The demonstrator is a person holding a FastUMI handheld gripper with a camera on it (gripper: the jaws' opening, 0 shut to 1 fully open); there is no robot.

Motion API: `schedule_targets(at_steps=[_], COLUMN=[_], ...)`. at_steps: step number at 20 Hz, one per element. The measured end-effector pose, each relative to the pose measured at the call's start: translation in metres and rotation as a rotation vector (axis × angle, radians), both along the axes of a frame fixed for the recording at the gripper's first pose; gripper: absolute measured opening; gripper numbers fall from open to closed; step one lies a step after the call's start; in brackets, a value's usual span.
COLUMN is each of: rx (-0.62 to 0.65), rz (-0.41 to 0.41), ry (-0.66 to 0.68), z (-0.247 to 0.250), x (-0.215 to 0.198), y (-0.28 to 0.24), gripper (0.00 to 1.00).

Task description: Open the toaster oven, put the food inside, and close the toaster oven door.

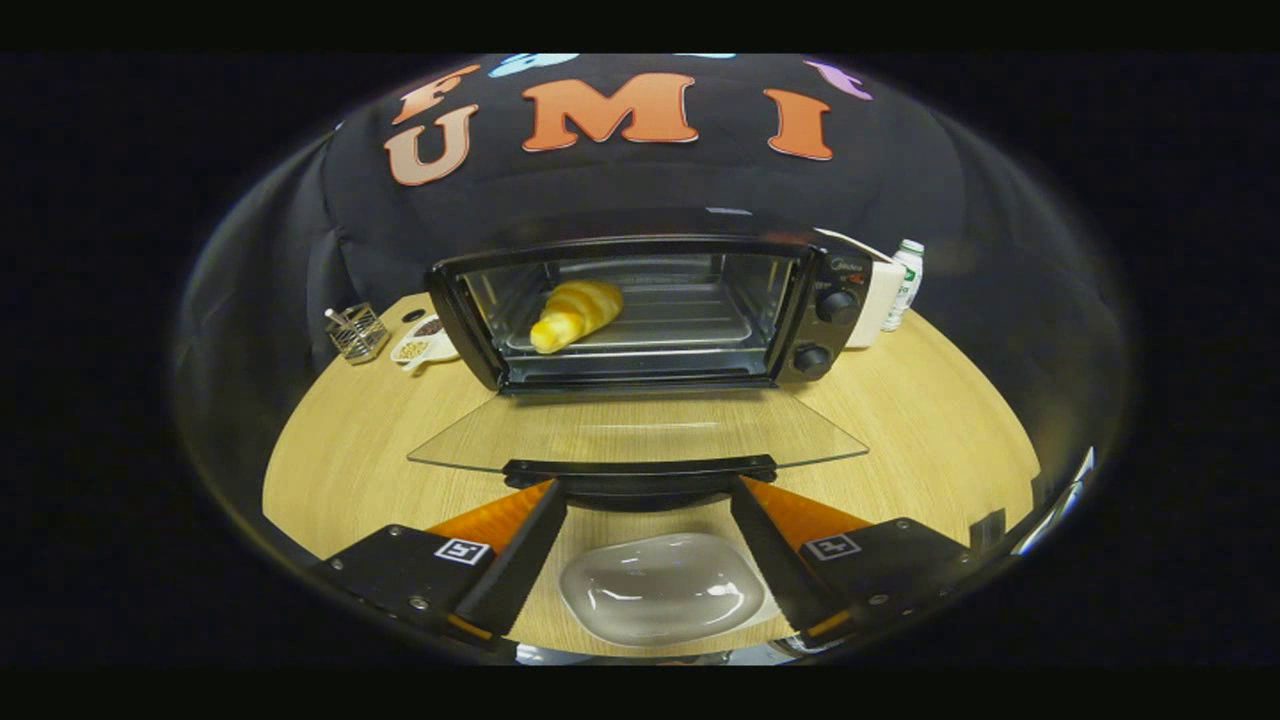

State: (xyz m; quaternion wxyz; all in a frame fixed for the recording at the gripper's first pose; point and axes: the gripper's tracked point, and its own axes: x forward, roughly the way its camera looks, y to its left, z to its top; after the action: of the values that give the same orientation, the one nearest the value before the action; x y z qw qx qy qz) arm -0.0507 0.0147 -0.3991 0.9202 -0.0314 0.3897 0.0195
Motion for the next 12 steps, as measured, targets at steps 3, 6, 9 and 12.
schedule_targets(at_steps=[3, 6, 9, 12], rx=[0.019, 0.037, 0.048, 0.06], rz=[-0.004, -0.003, -0.003, -0.001], ry=[-0.041, -0.093, -0.15, -0.171], z=[0.018, 0.038, 0.056, 0.062], x=[0.016, 0.035, 0.058, 0.079], y=[-0.002, 0.004, 0.008, 0.015], gripper=[0.99, 1.0, 1.0, 1.0])
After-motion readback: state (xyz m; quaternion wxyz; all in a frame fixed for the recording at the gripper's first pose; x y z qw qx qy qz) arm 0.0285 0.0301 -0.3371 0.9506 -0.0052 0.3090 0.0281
